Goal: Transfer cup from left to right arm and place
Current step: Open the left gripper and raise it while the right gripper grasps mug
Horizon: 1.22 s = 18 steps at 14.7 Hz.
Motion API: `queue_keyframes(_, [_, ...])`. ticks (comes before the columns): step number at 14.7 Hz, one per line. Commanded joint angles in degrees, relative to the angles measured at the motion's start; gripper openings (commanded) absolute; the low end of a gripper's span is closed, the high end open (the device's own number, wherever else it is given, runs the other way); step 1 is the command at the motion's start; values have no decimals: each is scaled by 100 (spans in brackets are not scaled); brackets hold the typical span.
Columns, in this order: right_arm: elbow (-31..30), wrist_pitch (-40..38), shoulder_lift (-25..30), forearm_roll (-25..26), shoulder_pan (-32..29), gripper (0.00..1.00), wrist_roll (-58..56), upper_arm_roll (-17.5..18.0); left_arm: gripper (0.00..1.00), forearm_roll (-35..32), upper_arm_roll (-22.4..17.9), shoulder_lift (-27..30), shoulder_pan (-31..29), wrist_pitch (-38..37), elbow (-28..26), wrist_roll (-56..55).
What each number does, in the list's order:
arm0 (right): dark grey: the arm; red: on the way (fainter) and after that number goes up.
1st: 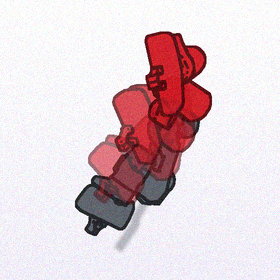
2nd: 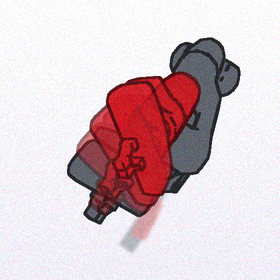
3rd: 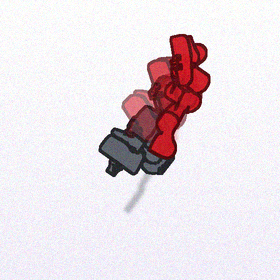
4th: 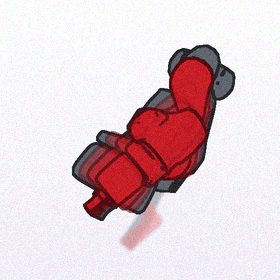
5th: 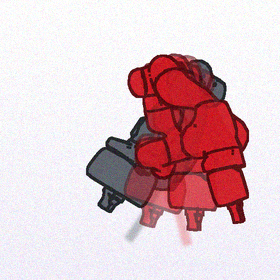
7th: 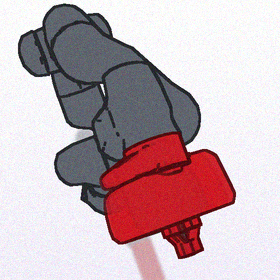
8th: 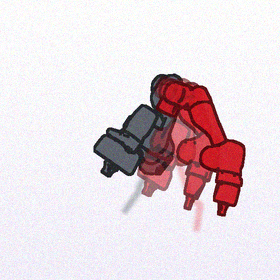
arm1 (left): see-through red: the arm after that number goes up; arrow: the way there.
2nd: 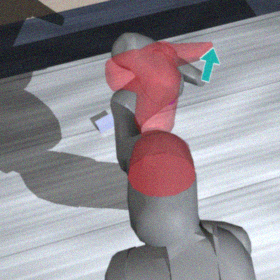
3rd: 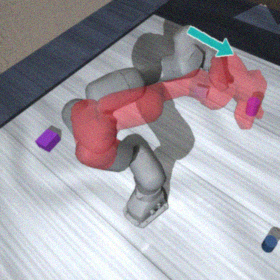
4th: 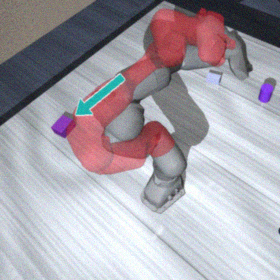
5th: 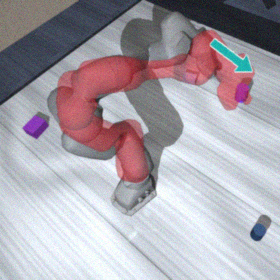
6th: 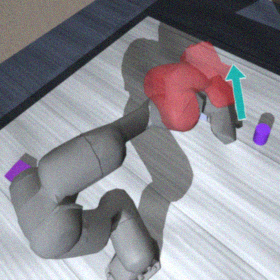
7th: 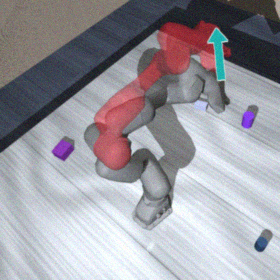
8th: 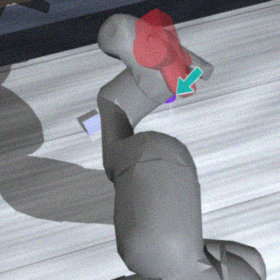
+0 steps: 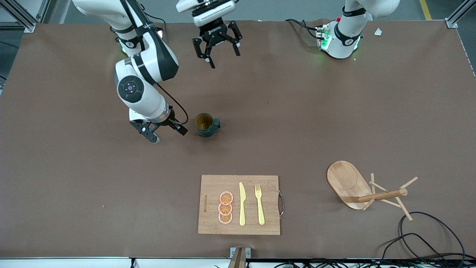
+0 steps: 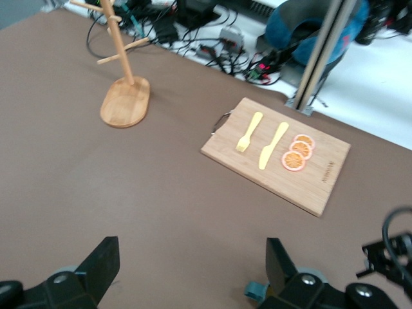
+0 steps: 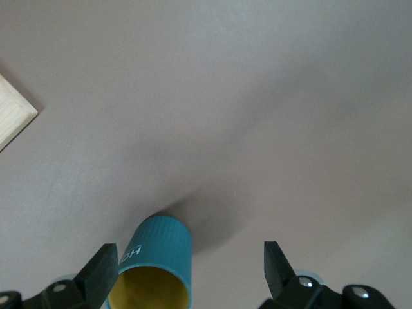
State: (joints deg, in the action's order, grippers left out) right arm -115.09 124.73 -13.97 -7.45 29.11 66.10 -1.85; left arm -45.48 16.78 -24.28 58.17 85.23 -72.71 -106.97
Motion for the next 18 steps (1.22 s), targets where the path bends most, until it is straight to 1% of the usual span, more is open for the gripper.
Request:
queue_keyframes(1, [-127, 183, -36, -90, 209, 100, 1111, -52, 100, 486, 44, 405, -550, 55, -209, 543])
queue_keyframes(4, [-285, 350, -62, -90, 420, 100, 2132, -52, 100, 872, 44, 625, -1191, 73, -200, 1193])
queue_keyframes(7, [-741, 1113, -54, -81, 841, 100, 3424, -61, 100, 1400, 44, 854, -1956, 82, -173, 2203])
queue_keyframes(9, [-935, 1413, -106, -81, 1113, 100, 3742, -61, 100, 1690, 44, 933, -2474, 99, -147, 2836])
queue_keyframes(11, [-936, 1441, -194, -73, 1272, 100, 3989, -61, 100, 1936, 53, 969, -2975, 99, -138, 3329])
queue_keyframes(15, [-962, 1432, -247, -73, 1299, 100, 3998, -61, 100, 2437, 62, 977, -3968, 143, -33, 4304])
queue_keyframes(16, [-989, 1432, -290, -73, 1291, 98, 3998, -61, 100, 2569, 62, 969, -4206, 143, -33, 4612])
queue_keyframes(17, [-998, 1423, -308, -73, 1282, 90, 3998, -61, 100, 2649, 53, 969, -4408, 143, -33, 4867])
queue_keyframes(18, [-989, 1423, -343, -64, 1282, 75, 3998, -61, 100, 2675, 53, 969, -4628, 143, -33, 5139])
